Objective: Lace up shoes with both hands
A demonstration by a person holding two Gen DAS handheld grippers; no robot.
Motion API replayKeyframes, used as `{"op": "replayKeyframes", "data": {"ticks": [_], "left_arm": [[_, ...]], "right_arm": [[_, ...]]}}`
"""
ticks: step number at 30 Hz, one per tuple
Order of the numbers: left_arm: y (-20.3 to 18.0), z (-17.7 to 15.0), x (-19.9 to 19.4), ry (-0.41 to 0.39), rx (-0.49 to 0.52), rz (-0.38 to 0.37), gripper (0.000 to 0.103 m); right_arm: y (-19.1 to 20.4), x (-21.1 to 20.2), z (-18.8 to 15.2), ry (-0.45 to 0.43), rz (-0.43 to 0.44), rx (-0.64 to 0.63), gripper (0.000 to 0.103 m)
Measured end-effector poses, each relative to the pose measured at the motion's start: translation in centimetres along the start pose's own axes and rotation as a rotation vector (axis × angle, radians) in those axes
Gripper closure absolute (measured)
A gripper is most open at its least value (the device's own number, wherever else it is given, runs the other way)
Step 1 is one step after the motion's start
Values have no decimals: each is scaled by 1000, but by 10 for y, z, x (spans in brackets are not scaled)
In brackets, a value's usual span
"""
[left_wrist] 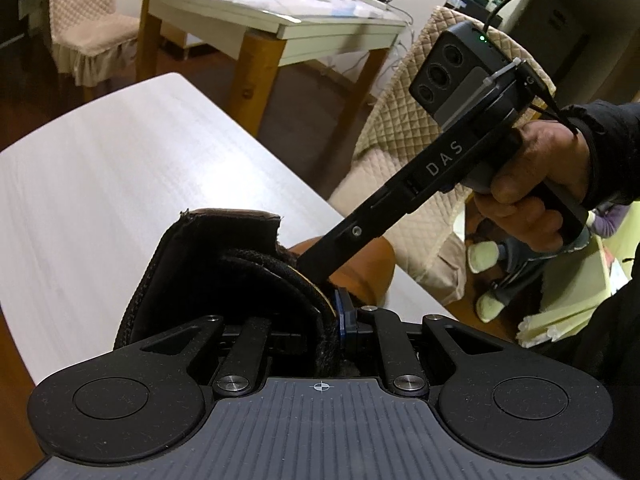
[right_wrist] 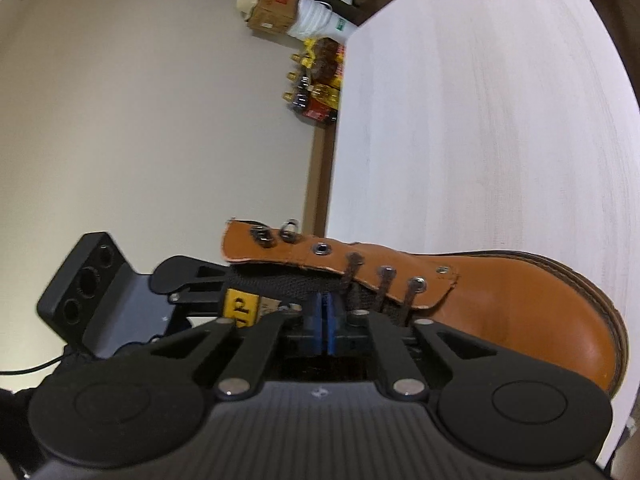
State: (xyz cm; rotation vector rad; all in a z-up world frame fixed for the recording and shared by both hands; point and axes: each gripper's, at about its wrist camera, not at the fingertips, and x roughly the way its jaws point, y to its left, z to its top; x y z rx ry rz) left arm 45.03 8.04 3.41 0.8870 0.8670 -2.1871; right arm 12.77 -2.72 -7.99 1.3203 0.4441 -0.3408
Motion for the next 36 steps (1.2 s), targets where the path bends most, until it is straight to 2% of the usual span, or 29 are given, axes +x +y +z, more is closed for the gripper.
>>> {"op": "replayKeyframes", "data": {"ticks": [5, 9, 10, 14, 18, 21, 23, 27, 29, 30, 34, 36], "left_arm": [[6, -2, -3, -4, -71, -5, 89], [11, -8, -16, -22, -139, 10, 83], [11, -9, -20, -25, -145, 21, 80], [5, -9, -41, -37, -143, 104, 78], [-18, -1, -68, -107, -96, 208, 79], [-37, 10, -72, -149, -49, 222, 79], [-46, 15, -64, -143, -2, 229, 77], [-65, 25, -24, -81, 120, 306, 76], [-66, 25, -8, -57, 130, 326, 82], [-66, 25, -3, -51, 124, 323, 99], [-69, 23, 1, -35, 57, 316, 100], [-67, 20, 0, -29, 35, 321, 100]], "right_arm": [[6, -22, 8, -66, -16, 5, 101], [12, -55, 17, -199, -39, -4, 101], [13, -58, 19, -208, -37, -7, 101], [15, -59, 19, -214, -26, -15, 101], [20, -57, 16, -218, 4, -13, 101], [29, -59, 14, -219, 32, -25, 101], [35, -64, 13, -221, 41, -37, 101], [52, -78, 11, -221, 75, -77, 100], [57, -83, 11, -230, 79, -91, 100], [58, -87, 11, -237, 81, -95, 100], [50, -90, 11, -256, 62, -76, 99], [32, -88, 6, -269, 42, -18, 94]]}}
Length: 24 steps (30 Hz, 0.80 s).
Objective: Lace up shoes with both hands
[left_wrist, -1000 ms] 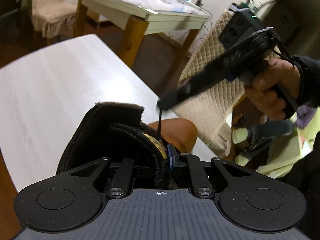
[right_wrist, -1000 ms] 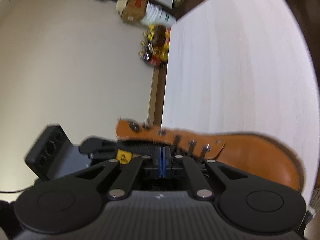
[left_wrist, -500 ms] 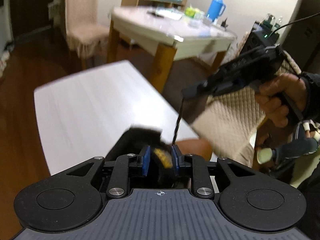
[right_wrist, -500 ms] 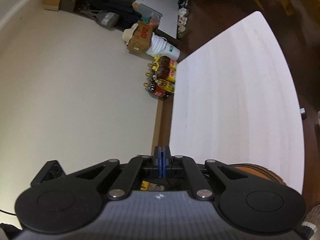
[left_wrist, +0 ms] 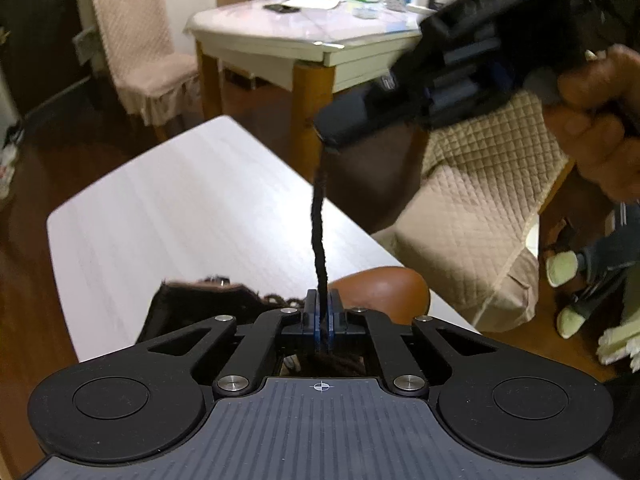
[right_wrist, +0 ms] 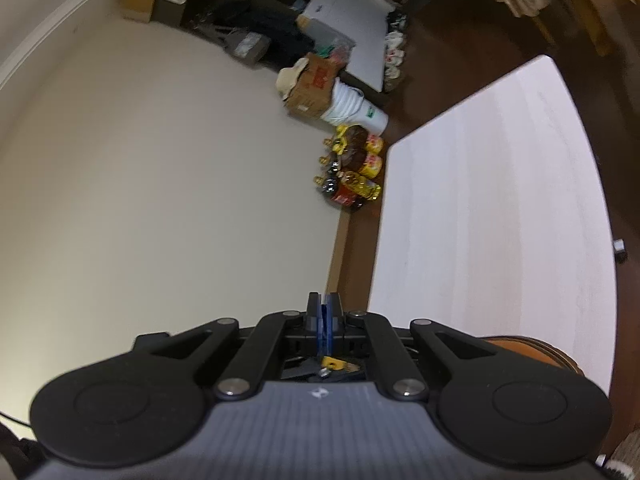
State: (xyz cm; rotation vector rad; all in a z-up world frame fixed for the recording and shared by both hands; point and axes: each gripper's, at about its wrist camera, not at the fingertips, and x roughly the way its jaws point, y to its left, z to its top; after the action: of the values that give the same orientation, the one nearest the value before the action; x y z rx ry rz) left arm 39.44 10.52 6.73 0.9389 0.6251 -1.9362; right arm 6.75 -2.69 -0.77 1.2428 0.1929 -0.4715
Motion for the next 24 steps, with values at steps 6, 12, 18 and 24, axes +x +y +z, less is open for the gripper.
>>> {"op": "replayKeyframes", "data": {"ticks": [6, 12, 18, 24], "left_arm": [[-5, -4, 3, 57, 8, 40, 100], [-10, -4, 7, 64, 50, 73, 100], [-12, -7, 5, 61, 87, 86, 100], [-18, -7, 6, 60, 106, 82, 100]], "right_arm": [[-38, -5, -20, -32, -44, 194, 87], [-69, 2, -44, -37, -15, 383, 81], [-105, 29, -71, -13, 95, 670, 79], [-124, 44, -83, -57, 139, 829, 80]]}}
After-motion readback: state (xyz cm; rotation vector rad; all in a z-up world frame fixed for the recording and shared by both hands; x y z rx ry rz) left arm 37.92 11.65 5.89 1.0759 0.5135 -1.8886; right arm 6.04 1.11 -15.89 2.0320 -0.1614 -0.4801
